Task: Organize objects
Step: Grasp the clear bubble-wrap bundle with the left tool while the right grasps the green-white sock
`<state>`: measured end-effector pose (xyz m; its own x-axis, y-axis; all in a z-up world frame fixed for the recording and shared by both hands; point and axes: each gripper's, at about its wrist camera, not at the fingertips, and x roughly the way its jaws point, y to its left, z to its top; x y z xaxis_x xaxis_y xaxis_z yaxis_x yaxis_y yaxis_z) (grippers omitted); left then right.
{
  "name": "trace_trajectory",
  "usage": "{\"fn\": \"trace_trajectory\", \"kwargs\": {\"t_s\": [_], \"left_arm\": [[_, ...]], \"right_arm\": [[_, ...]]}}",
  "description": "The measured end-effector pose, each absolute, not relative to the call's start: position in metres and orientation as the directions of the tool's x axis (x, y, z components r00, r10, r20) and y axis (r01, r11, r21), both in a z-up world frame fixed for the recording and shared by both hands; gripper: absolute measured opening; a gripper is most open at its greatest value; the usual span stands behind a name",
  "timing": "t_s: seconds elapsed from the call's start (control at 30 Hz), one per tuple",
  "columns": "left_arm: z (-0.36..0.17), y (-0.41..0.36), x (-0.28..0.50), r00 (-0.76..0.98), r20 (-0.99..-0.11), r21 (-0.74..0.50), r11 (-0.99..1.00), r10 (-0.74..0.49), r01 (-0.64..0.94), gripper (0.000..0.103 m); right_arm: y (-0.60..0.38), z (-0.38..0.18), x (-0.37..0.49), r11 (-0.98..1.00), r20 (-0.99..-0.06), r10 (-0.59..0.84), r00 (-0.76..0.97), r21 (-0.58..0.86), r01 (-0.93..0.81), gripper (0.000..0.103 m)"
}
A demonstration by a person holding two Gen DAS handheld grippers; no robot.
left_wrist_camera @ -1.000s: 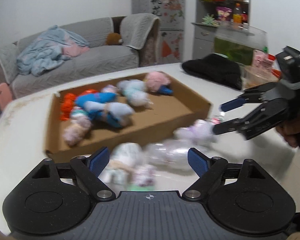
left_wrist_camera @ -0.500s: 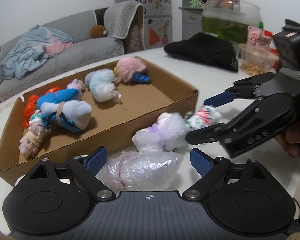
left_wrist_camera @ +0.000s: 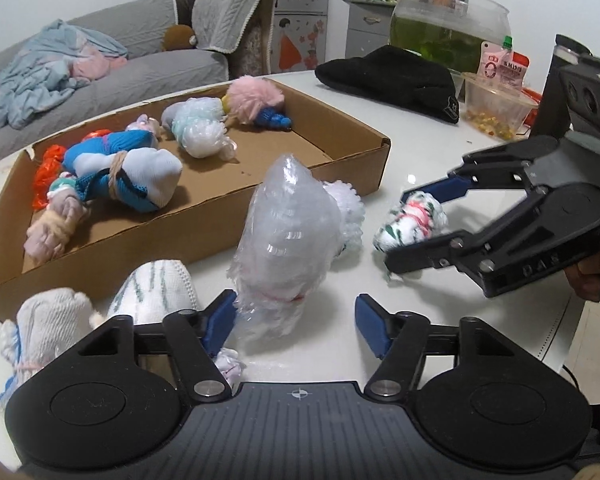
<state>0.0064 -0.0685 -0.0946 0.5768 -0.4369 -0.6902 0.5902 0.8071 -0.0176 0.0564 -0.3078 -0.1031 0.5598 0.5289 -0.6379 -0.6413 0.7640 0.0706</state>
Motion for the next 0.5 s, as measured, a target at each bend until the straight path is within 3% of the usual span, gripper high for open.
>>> {"fn": "trace_trajectory", "kwargs": {"t_s": [0.1, 0.13, 0.2, 0.5], "left_arm": [[-0.093, -0.067, 0.004, 0.585, -0.68, -0.016, 0.807, -0.442, 0.591, 0.071], [-0.093, -0.068, 0.004, 0.6, -0.674, -0.001, 0.811, -0.432, 0.584, 0.081], [-0.093, -0.067, 0.007, 0.634, -0.663, 0.028, 0.834, -0.398, 0.552, 0.088], [-0.091, -0.082, 0.02, 0.612, -0.668, 0.023, 0.81, -0.424, 0.586, 0.085]], "right_arm": [[-0.31, -0.102, 0.049, 0.763, -0.634, 0.533, 0.561, 0.073, -0.642, 0.063], [-0.311, -0.102, 0.047, 0.763, -0.633, 0.535, 0.559, 0.078, -0.642, 0.064], [-0.315, -0.102, 0.043, 0.77, -0.62, 0.528, 0.58, 0.063, -0.635, 0.071], [-0.319, -0.101, 0.052, 0.748, -0.602, 0.558, 0.572, 0.065, -0.66, 0.075]]}}
